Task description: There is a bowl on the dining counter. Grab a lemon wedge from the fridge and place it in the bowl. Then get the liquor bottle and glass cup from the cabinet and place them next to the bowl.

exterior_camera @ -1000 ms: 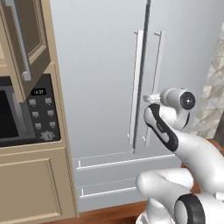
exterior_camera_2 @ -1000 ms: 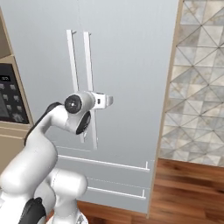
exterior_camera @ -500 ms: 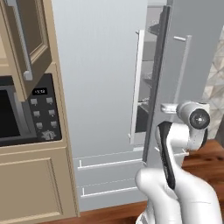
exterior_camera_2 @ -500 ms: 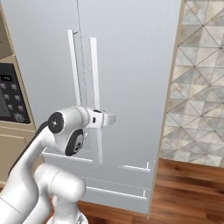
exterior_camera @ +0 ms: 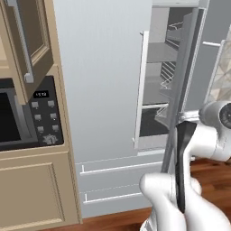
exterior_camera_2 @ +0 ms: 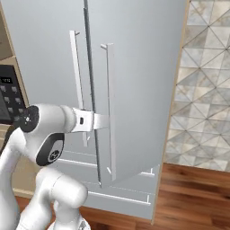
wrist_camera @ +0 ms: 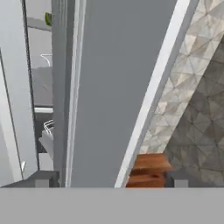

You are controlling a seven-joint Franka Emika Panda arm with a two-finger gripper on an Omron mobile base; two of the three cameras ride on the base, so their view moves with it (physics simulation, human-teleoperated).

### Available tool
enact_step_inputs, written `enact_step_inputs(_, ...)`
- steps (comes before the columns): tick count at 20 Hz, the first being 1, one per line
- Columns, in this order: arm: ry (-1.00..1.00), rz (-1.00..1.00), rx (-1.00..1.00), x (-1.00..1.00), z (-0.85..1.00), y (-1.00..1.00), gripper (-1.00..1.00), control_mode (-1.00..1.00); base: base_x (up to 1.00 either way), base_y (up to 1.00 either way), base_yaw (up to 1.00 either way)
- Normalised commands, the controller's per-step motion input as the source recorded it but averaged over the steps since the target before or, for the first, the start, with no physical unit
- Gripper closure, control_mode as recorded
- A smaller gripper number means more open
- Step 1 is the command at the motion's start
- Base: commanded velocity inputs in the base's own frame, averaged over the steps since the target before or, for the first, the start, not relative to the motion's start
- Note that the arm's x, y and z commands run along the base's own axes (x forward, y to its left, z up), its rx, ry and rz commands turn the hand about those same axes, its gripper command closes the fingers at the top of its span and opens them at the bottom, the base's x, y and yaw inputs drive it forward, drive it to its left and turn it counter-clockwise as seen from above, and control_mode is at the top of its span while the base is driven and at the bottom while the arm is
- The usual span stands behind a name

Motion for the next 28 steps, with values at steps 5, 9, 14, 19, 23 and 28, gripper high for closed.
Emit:
enact_step_inputs(5, 0.11, 0.17, -0.51, -0.44, -0.01, 1.0, -1.0, -1.0, 0.0, 0.0, 0.0)
enact_step_inputs(9, 0.15, -0.01, -0.23, 0.01, -0.17, 0.33, -1.0, -1.0, 0.0, 0.0, 0.0)
enact_step_inputs(14, 0.22, -0.02, -0.17, 0.43, -0.12, 0.32, -1.0, -1.0, 0.0, 0.0, 0.0)
enact_step_inputs(19, 0.06, 0.0, -0.16, 0.67, 0.0, 0.11, -1.0, -1.0, 0.0, 0.0, 0.0)
enact_step_inputs(23, 0.13, 0.0, -0.14, 0.9, -0.02, 0.0, -1.0, -1.0, 0.0, 0.0, 0.0)
enact_step_inputs(28, 0.02, 0.0, -0.2, 0.84, -0.12, 0.17, -1.0, -1.0, 0.0, 0.0, 0.0)
